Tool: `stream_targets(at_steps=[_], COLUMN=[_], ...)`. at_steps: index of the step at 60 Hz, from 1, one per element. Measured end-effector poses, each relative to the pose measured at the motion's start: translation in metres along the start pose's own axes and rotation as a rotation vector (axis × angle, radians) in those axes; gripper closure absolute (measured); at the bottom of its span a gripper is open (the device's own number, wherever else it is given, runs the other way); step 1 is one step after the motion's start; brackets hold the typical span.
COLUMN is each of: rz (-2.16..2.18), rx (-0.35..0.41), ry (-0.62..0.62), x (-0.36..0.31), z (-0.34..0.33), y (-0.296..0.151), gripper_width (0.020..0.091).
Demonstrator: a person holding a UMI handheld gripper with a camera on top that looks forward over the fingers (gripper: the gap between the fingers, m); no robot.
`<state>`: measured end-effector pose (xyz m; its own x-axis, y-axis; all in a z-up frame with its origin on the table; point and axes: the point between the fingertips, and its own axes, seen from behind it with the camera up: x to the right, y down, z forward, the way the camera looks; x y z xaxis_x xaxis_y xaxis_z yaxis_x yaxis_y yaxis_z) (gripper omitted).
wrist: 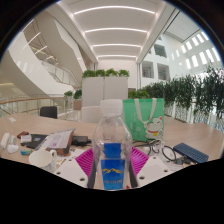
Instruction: Pour water
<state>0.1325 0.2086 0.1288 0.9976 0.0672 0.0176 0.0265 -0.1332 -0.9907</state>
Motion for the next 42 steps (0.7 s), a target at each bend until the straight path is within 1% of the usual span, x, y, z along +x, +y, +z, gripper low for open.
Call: stream_targets(at_steps=[4, 5, 6, 7, 10, 11, 12, 15, 19, 21, 23, 27, 28, 32, 33, 35, 38, 42], rz=[0.009, 0.005, -0.005, -0.013, -0.037, -0.039, -0.031, -0.008, 0.012, 0.018, 0.019, 0.009, 0.004, -0.005, -0.005, 0.001, -0.003, -0.026], rx=[-0.033, -0.039, -0.045, -0.044, -0.058, -0.052, -0.043, -0.038, -0.051, -0.063, -0.086, -0.174, -0.183, -0.179, -0.178, -0.181, -0.2, -0.227], ry=[-0.045, -0.055, -0.057, -0.056, -0.06, -0.058, -0.065, -0.069, -0.079, -0.083, -0.088, -0.093, -0.093, -0.106, -0.109, -0.106, -0.098, -0.072], x=[0.002, -0.005, 0.006, -0.004, -0.002, -0.002, 0.005, 0.0, 0.003, 0.004, 0.004, 0.005, 0.006, 0.007, 0.007, 0.009, 0.012, 0.015], z=[0.0, 0.009, -0.004, 0.006, 0.002, 0.0, 0.007, 0.003, 0.003, 0.002, 0.002, -0.006, -0.01, -0.024, -0.029, -0.038, -0.053, -0.08], y=[0.011, 0.024, 0.015, 0.03, 0.039, 0.039, 0.034, 0.04, 0.041, 0.043, 0.044, 0.054, 0.053, 0.045, 0.043, 0.039, 0.037, 0.035], gripper_width=[0.0617, 0.0618, 0.0617, 0.0617, 0.0616, 0.0609, 0.0618, 0.0617, 0.0612, 0.0598, 0.0581, 0.0531, 0.0499, 0.0299, 0.0264, 0.025, 0.0265, 0.0266])
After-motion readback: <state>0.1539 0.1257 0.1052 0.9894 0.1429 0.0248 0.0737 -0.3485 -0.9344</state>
